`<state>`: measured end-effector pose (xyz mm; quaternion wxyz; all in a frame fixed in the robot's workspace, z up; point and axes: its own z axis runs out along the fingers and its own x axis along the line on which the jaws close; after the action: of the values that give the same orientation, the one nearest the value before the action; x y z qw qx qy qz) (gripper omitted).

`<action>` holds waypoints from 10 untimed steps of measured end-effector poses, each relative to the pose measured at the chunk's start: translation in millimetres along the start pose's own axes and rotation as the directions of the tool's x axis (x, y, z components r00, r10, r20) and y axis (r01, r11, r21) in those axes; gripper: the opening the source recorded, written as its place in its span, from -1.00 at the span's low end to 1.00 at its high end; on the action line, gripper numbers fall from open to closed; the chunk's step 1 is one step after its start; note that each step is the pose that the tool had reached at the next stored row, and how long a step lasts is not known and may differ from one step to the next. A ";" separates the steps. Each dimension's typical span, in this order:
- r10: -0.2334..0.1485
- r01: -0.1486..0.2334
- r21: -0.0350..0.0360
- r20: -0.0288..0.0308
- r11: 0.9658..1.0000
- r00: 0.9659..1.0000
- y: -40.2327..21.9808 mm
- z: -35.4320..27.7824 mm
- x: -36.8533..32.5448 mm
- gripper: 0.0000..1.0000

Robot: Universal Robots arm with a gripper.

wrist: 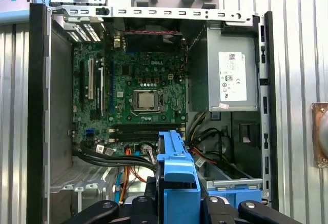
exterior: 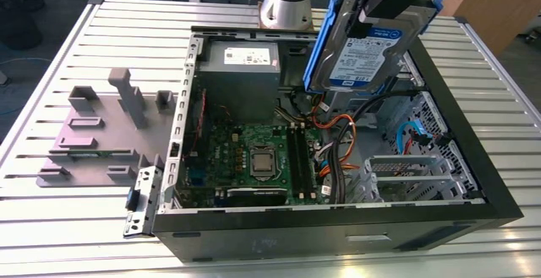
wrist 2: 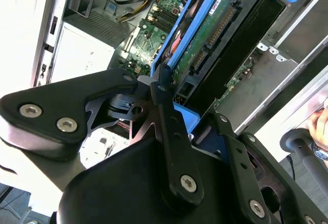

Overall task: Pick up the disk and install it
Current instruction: 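Insert the disk into the insertion slot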

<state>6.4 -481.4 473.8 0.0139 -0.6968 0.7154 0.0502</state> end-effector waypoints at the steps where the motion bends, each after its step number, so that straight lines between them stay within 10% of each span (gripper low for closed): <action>1: 0.000 0.000 0.000 0.000 1.000 1.000 -0.1 0.0 0.3 -0.26; 10: 0.000 0.000 0.000 0.000 1.000 1.000 -0.7 -0.2 3.1 -0.26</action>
<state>7.0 -484.5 473.7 0.0139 -0.6968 0.7154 0.0502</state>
